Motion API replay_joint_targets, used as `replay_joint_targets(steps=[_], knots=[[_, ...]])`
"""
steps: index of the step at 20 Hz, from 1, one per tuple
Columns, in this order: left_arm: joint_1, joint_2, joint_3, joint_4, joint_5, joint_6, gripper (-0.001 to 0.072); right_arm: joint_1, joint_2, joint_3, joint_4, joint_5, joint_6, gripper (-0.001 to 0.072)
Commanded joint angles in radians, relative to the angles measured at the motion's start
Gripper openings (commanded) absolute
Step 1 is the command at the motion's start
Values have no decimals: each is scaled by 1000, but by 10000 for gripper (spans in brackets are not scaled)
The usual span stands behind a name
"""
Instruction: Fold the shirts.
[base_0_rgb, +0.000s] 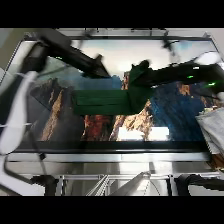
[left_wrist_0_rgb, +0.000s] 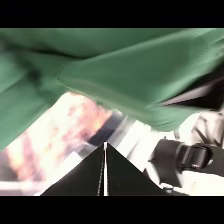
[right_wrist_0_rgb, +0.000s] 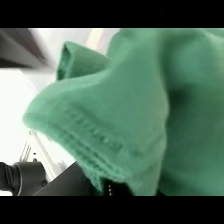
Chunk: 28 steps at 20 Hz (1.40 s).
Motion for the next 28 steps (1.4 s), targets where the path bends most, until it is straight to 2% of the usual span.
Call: replay_joint_targets(steps=[1, 5, 7, 8, 9, 10, 12, 14, 18, 22, 24, 26, 28], knots=[[185, 199, -145, 54, 53, 61, 20, 246, -170, 87, -12, -153, 89, 22], [330, 330, -370, 52, 35, 178, 21, 422, -460, 422, -211, -173, 307, 22], [373, 382, -496, 50, 21, 224, 21, 479, -583, 591, -253, -135, 342, 39], [390, 402, -554, 42, 10, 250, 21, 495, -625, 658, -232, -99, 342, 424], [405, 417, -599, 27, -8, 263, 21, 501, -645, 706, -209, -70, 338, 623], [422, 430, -640, -17, -19, 288, 21, 501, -640, 726, -180, -60, 330, 568], [455, 450, -701, -116, -30, 346, 21, 489, -589, 727, -100, -80, 295, 566], [479, 455, -719, -122, -24, 349, 21, 447, -519, 727, -102, -102, 298, 566], [515, 467, -719, -130, -7, 349, 21, 285, -411, 701, -287, 76, 415, 565], [536, 512, -719, -130, -7, 355, 21, 135, -284, 502, -465, 199, 476, 566], [543, 539, -719, -130, -8, 355, 21, 108, -228, 347, -509, 139, 469, 568], [543, 567, -719, -130, -11, 355, 21, 109, -224, 216, -511, 46, 458, 651], [543, 594, -719, -130, -3, 354, 21, 109, -243, 125, -501, -61, 451, 654]])
